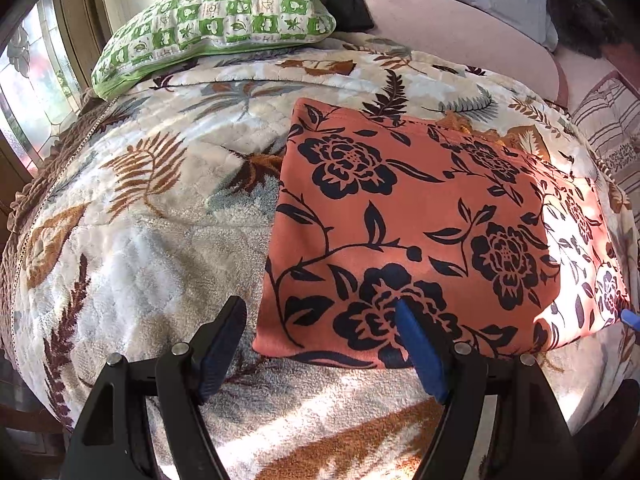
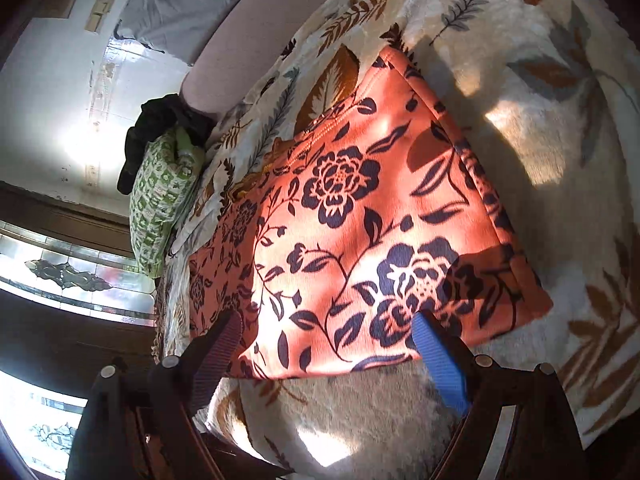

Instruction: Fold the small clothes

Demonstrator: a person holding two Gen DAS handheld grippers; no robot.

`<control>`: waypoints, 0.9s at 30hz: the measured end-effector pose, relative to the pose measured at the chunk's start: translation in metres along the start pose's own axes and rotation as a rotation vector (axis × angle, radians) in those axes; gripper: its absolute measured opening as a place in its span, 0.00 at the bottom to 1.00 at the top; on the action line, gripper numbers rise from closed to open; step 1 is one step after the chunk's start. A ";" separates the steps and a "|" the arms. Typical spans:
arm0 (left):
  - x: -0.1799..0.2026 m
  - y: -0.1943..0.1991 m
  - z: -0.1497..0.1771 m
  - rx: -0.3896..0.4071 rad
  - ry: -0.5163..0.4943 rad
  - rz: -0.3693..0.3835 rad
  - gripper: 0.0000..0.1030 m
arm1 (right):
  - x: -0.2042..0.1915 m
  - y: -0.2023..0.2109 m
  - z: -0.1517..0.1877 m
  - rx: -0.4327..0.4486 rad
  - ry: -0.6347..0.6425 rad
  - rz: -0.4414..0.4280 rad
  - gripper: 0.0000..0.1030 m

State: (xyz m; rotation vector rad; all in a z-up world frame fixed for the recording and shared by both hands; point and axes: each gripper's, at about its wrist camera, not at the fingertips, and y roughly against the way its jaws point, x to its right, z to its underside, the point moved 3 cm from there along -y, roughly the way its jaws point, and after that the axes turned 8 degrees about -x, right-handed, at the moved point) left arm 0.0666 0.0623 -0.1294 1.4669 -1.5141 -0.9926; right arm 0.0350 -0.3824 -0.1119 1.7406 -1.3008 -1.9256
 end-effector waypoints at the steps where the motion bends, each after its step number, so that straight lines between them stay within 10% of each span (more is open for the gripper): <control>1: 0.000 0.004 0.002 0.005 -0.001 -0.002 0.75 | 0.004 0.001 0.008 -0.002 -0.003 -0.008 0.87; 27: 0.026 0.024 0.019 0.021 -0.028 0.016 0.75 | 0.069 0.010 0.043 0.041 -0.353 -0.331 0.87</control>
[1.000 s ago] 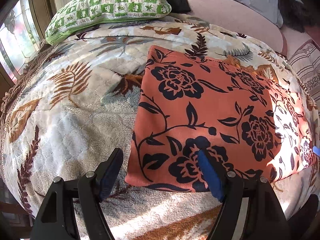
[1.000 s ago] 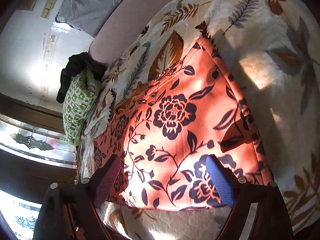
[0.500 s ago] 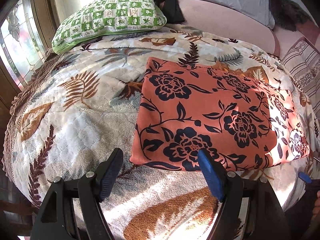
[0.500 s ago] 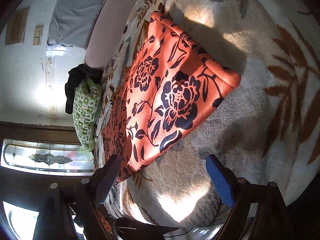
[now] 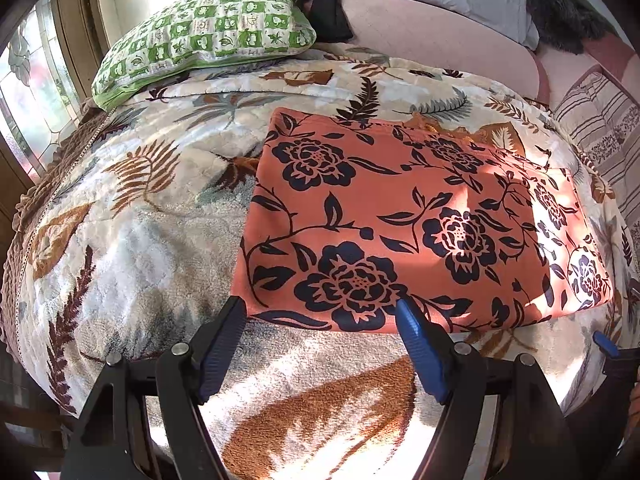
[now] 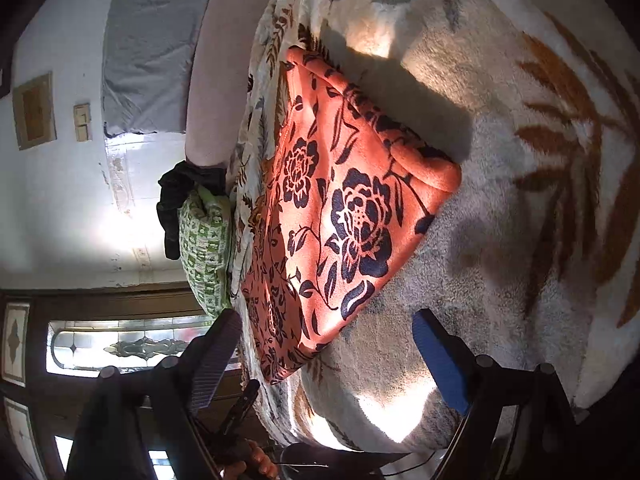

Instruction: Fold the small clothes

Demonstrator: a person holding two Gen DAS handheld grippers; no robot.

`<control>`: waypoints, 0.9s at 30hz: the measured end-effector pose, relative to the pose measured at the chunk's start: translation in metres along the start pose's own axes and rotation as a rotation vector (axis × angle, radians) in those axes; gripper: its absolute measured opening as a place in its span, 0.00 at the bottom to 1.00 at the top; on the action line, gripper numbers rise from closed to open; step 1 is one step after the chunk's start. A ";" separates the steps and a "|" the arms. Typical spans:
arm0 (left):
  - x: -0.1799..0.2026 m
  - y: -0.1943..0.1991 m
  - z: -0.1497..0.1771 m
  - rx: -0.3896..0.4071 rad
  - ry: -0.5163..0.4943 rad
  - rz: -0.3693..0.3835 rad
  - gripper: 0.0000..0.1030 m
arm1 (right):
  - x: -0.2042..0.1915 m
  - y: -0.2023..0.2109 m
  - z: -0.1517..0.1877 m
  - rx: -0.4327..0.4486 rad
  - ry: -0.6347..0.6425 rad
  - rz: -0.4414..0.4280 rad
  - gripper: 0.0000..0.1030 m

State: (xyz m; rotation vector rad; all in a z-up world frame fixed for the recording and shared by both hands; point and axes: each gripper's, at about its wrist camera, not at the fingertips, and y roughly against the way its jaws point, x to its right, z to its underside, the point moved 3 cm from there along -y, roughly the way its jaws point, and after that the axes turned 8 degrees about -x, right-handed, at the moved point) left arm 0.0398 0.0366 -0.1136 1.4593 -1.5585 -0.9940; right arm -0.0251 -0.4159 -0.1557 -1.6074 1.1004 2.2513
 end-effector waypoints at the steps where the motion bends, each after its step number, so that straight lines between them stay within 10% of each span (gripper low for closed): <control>1: 0.003 -0.001 0.000 -0.002 -0.010 -0.002 0.75 | 0.008 -0.002 0.002 0.002 -0.028 -0.006 0.87; 13: 0.033 -0.011 -0.012 0.013 -0.050 0.022 0.75 | 0.007 -0.007 -0.041 0.157 -0.066 -0.005 0.83; 16: 0.036 -0.015 -0.018 0.013 -0.052 0.022 0.75 | -0.012 -0.010 -0.049 0.150 0.046 0.126 0.06; 22: 0.042 -0.032 -0.034 0.021 -0.032 0.037 0.75 | -0.033 -0.009 -0.037 0.193 0.267 0.377 0.11; 25: 0.048 -0.035 -0.041 0.032 -0.057 0.035 0.75 | 0.000 -0.007 -0.047 0.114 0.150 0.303 0.24; 27: 0.048 -0.028 -0.048 0.095 -0.048 0.044 0.75 | -0.009 0.016 -0.047 0.144 0.185 0.322 0.52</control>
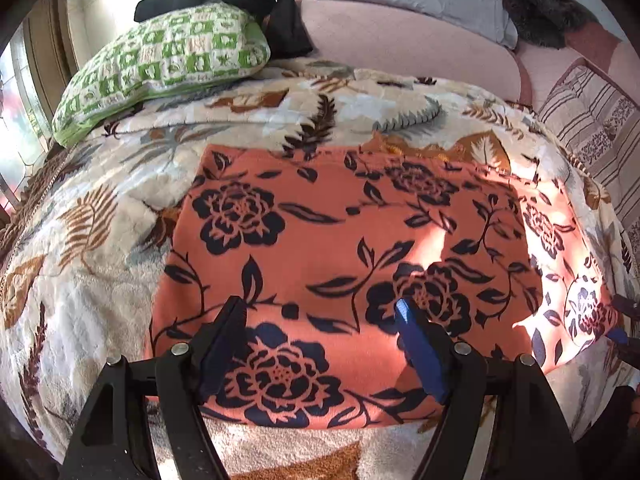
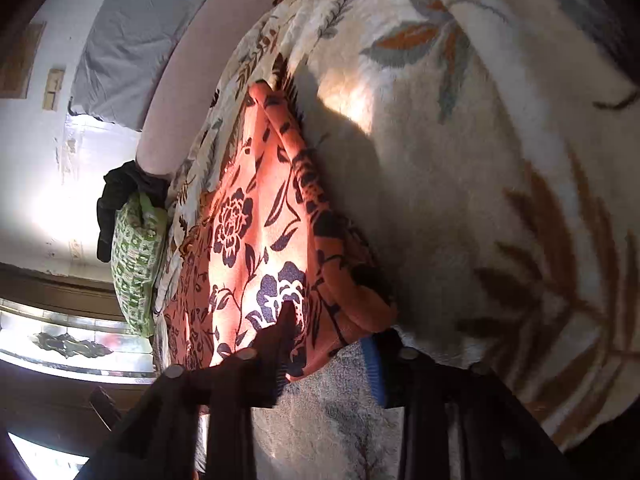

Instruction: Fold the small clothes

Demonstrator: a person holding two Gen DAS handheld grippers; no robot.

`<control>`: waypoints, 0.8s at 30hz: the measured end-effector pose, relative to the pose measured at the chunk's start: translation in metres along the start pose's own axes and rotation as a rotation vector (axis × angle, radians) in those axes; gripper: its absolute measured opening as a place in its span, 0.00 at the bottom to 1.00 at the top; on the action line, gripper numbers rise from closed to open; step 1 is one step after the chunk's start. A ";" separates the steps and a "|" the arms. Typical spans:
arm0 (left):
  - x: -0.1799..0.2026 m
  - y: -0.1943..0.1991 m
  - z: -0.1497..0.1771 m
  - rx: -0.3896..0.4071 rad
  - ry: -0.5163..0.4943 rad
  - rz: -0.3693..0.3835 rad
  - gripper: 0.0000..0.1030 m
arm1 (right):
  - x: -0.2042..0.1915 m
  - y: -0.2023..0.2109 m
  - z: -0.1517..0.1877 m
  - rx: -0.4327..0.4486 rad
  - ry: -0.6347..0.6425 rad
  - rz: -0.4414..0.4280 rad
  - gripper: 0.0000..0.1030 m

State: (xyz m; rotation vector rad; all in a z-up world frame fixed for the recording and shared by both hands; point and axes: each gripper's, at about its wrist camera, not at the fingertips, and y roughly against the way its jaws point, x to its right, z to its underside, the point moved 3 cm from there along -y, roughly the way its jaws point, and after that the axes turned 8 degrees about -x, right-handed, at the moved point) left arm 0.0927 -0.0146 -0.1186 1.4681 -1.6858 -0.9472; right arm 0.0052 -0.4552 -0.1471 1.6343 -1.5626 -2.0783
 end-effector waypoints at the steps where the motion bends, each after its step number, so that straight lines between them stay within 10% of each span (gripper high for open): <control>1: 0.001 -0.001 -0.004 0.010 0.004 0.010 0.75 | -0.002 0.015 -0.004 0.045 0.018 -0.004 0.71; 8: 0.010 -0.043 -0.001 -0.064 -0.050 -0.044 0.78 | -0.045 0.016 -0.093 0.010 0.175 -0.088 0.74; 14: 0.008 -0.046 0.000 -0.070 -0.069 -0.034 0.81 | -0.069 -0.071 -0.163 -0.140 0.265 0.062 0.72; 15: 0.008 -0.047 0.000 -0.068 -0.076 -0.037 0.81 | -0.067 -0.083 -0.166 -0.177 0.265 0.062 0.69; 17: 0.008 -0.048 0.000 -0.063 -0.085 -0.038 0.82 | -0.074 -0.098 -0.163 -0.219 0.301 0.078 0.15; 22: 0.008 -0.050 -0.001 -0.054 -0.090 -0.034 0.85 | -0.105 -0.082 -0.149 -0.054 0.457 0.259 0.14; 24: 0.010 -0.051 -0.004 -0.066 -0.093 -0.043 0.85 | -0.081 -0.107 -0.155 -0.115 0.400 0.337 0.16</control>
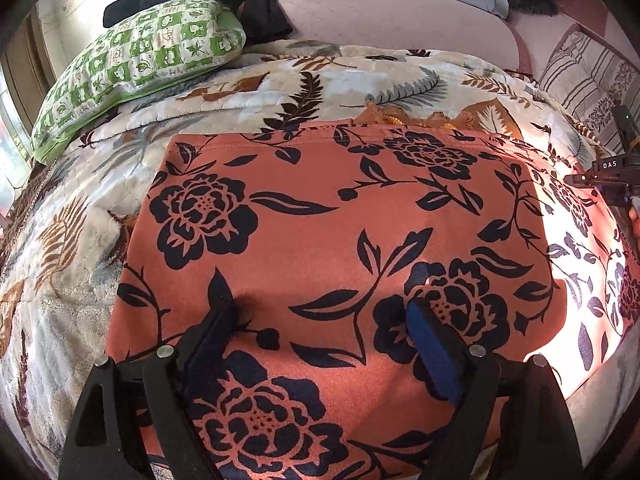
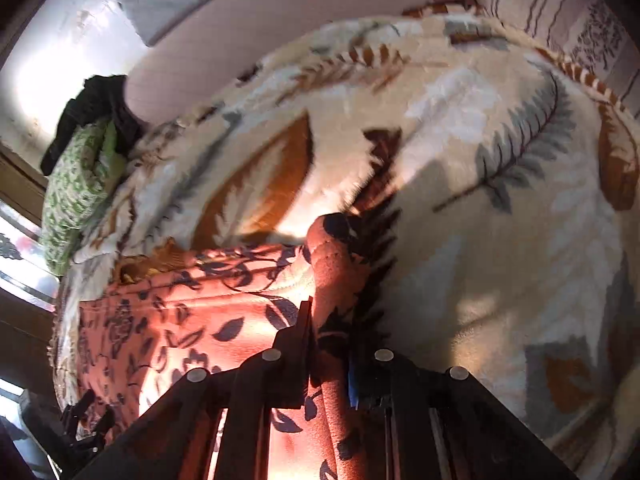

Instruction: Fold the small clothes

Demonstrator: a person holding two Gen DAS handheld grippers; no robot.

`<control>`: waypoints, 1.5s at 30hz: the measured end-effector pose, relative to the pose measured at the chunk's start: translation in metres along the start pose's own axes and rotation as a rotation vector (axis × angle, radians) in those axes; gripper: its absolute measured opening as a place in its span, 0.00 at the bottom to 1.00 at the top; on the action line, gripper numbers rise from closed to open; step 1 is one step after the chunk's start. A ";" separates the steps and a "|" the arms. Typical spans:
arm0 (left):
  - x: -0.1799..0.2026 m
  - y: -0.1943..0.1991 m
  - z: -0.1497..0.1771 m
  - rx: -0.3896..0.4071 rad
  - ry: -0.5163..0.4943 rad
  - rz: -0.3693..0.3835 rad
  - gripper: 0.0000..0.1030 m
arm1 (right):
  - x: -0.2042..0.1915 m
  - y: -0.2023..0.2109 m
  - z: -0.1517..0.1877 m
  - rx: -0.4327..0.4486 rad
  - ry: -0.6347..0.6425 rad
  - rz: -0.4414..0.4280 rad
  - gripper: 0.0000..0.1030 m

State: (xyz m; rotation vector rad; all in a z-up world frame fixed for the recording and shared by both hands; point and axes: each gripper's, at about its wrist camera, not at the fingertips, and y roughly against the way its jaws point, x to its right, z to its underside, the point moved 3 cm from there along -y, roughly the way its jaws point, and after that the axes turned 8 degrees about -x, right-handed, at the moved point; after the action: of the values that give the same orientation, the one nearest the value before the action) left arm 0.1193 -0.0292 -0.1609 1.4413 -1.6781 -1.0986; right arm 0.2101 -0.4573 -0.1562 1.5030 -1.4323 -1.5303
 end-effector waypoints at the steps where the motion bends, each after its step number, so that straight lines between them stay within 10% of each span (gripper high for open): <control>1: -0.001 0.002 -0.001 -0.009 -0.001 0.003 0.85 | 0.009 -0.002 0.000 0.015 -0.044 -0.040 0.19; 3: -0.006 0.010 0.000 -0.012 0.016 0.012 0.85 | 0.012 0.015 0.003 0.063 -0.085 -0.086 0.30; 5: -0.014 0.022 0.003 0.008 0.044 0.008 0.85 | 0.012 0.038 0.008 0.106 -0.084 -0.026 0.70; 10: -0.037 0.041 0.021 0.014 0.109 -0.018 0.85 | -0.009 0.108 0.047 0.237 -0.079 -0.146 0.72; 16: -0.055 0.050 0.037 -0.001 0.175 -0.030 0.85 | -0.072 0.076 0.119 0.020 -0.011 -0.487 0.81; 22: -0.062 0.056 0.041 -0.003 0.173 -0.055 0.85 | -0.033 0.033 0.142 -0.034 -0.240 -0.371 0.76; 28: -0.062 0.051 0.040 -0.011 0.188 -0.032 0.85 | -0.085 0.067 0.140 0.022 -0.028 -0.404 0.82; 31: -0.062 0.043 0.041 -0.028 0.172 -0.041 0.85 | -0.062 0.023 0.142 -0.070 -0.112 -0.257 0.85; 34: -0.068 0.030 0.045 -0.060 0.173 -0.055 0.85 | -0.054 0.026 0.139 -0.048 -0.161 -0.311 0.85; 40: -0.086 0.023 0.050 -0.063 0.270 -0.005 0.85 | -0.082 0.061 0.099 0.039 -0.076 -0.386 0.85; 45: -0.088 0.015 0.049 -0.097 0.234 -0.031 0.87 | -0.057 0.008 0.042 0.000 -0.160 -0.317 0.85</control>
State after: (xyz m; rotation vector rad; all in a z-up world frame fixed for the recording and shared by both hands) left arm 0.0851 0.0669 -0.1649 1.4757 -1.4248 -0.9725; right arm 0.1812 -0.3951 -0.1376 1.7034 -1.3246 -1.8750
